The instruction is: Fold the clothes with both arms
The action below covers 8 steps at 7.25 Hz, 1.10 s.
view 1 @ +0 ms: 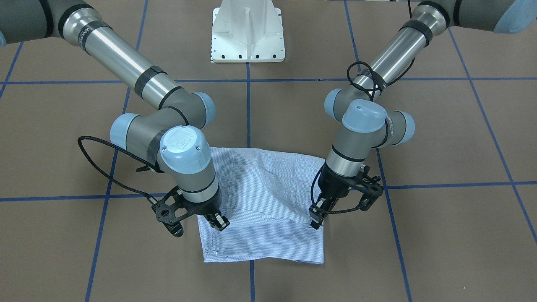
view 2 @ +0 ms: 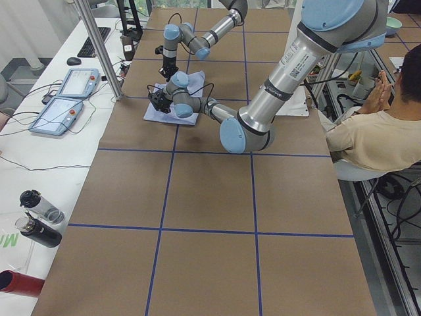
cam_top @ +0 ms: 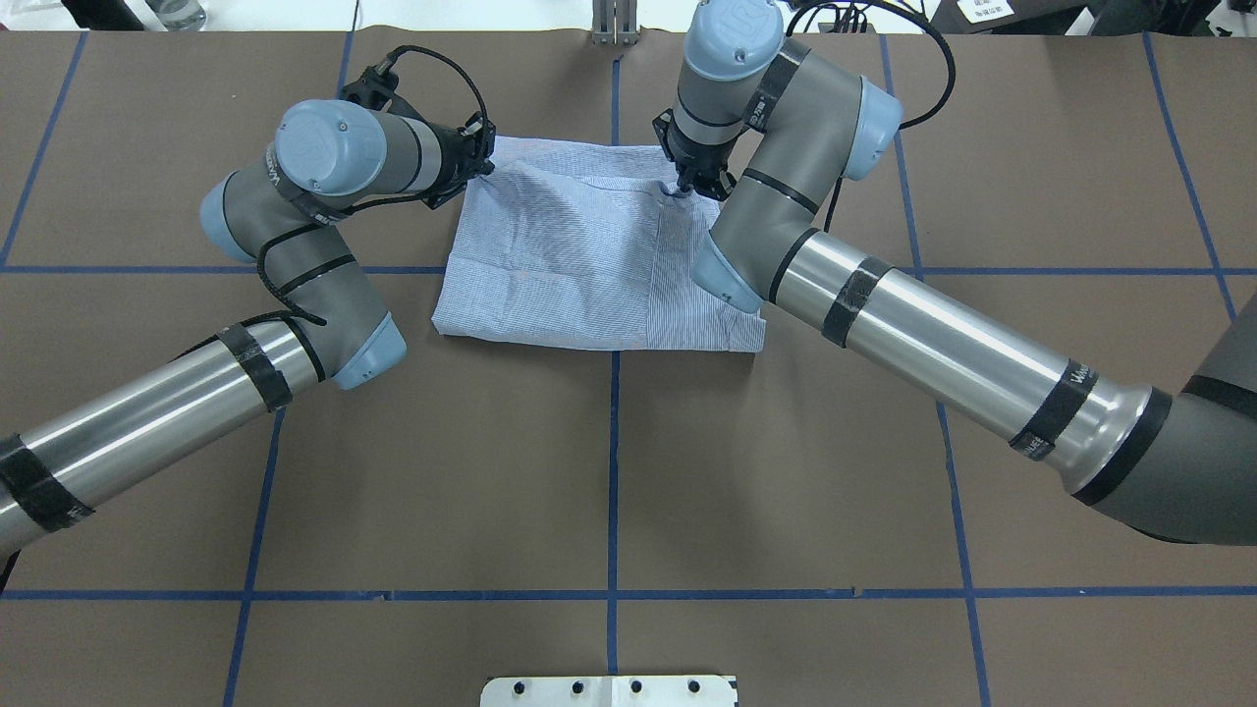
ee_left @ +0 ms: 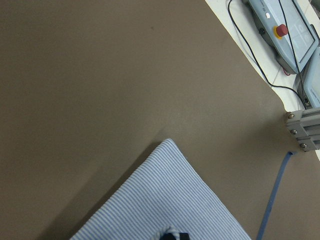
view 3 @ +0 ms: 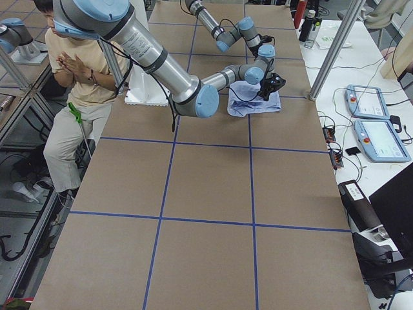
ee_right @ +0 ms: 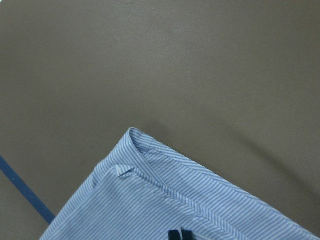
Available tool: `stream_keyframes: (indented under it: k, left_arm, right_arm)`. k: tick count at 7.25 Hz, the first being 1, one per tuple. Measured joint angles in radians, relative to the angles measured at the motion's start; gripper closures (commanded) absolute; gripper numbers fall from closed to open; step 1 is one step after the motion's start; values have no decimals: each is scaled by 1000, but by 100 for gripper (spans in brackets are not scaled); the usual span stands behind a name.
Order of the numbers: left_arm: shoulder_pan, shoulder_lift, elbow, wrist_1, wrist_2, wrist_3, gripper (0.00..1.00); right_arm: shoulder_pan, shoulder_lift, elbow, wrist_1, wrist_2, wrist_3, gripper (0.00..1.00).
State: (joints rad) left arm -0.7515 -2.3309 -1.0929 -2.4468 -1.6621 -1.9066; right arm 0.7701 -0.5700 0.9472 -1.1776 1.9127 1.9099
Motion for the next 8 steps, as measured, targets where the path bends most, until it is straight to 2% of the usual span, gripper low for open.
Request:
stream_keyframes:
  k: [1,2,3,4,5,7,8]
  left_arm:
    - [0,-9,32,-20,14,6,98]
    - [0,-20,67,-46,24,14,69]
    - [0,-26,89,-63,28,23,54]
    - [0,-28,99,-70,29,35,48]
    - [0,-29,105,-72,30,53,45]
    - [-18,-28,116,-73,28,98,45]
    - [-39,-22,110,-73,21,132,45]
  right_arm:
    - [0,15,-41,27,-8,0,100]
    - [-1,21,-72,49,-16,0,100]
    - [-2,25,-90,60,-23,0,69]
    - [-2,29,-101,65,-26,0,42]
    - [-3,33,-107,66,-28,0,32]
    - [4,46,-113,66,-34,1,20]
    - [21,52,-111,65,-30,3,20]
